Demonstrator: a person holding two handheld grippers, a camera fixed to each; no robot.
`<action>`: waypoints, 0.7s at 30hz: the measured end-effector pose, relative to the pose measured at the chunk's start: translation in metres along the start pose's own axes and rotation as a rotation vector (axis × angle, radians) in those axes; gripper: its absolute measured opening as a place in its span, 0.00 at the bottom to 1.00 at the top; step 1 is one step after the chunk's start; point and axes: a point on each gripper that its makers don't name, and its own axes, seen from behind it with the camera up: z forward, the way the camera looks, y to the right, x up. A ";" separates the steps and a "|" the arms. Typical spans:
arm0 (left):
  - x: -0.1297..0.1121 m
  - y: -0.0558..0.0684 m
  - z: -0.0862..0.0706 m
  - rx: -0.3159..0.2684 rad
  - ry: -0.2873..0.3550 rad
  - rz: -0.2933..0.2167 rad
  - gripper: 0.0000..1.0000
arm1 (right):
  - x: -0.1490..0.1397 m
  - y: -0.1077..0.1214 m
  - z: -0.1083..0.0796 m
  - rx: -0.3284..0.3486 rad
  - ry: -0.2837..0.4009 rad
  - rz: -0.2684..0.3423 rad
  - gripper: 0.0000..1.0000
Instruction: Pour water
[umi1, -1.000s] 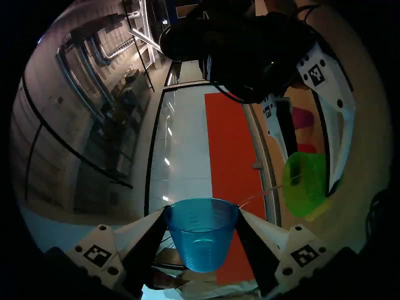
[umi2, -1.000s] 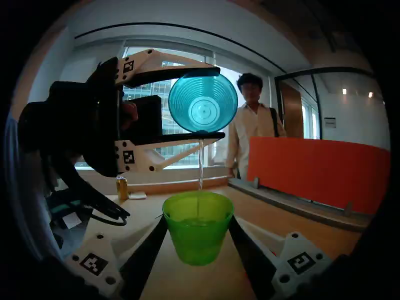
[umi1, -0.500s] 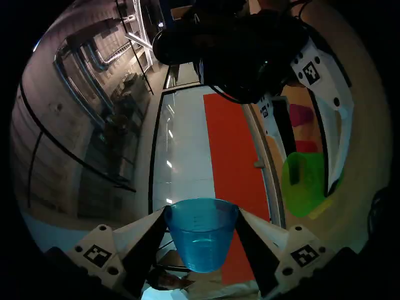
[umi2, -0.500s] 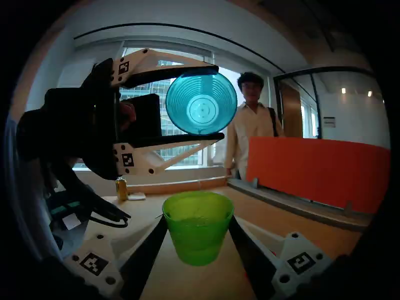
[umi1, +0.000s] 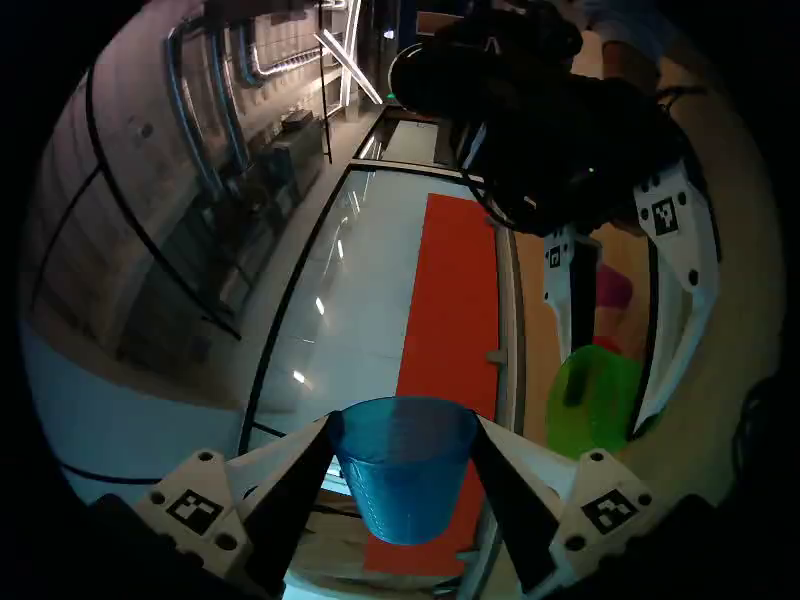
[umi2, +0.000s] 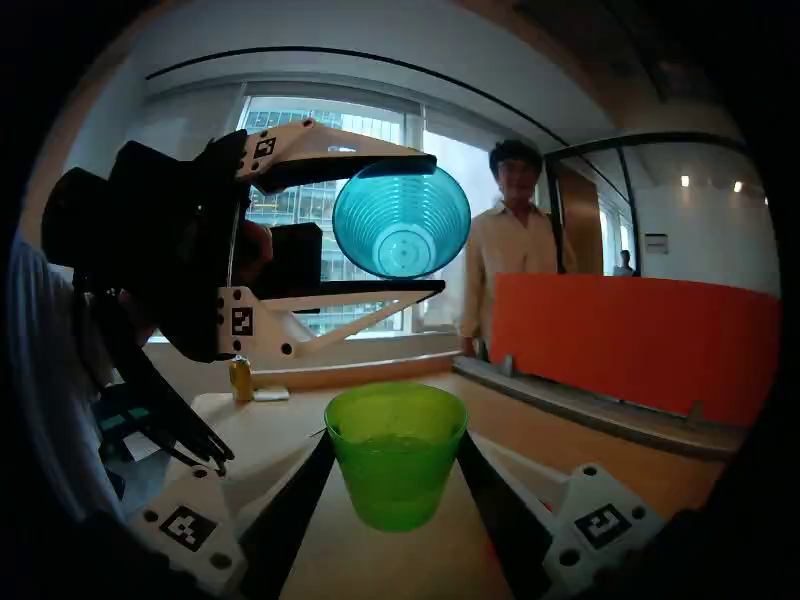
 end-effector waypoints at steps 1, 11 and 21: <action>-0.001 0.001 0.001 -0.001 -0.002 -0.026 0.89 | 0.000 0.000 0.000 -0.001 0.000 0.000 0.88; -0.023 0.008 0.005 -0.015 -0.036 -0.386 0.89 | -0.004 0.000 -0.008 -0.013 -0.008 -0.001 0.87; -0.051 0.020 0.006 -0.033 -0.084 -0.830 0.89 | -0.009 0.008 -0.025 -0.052 -0.019 0.016 0.88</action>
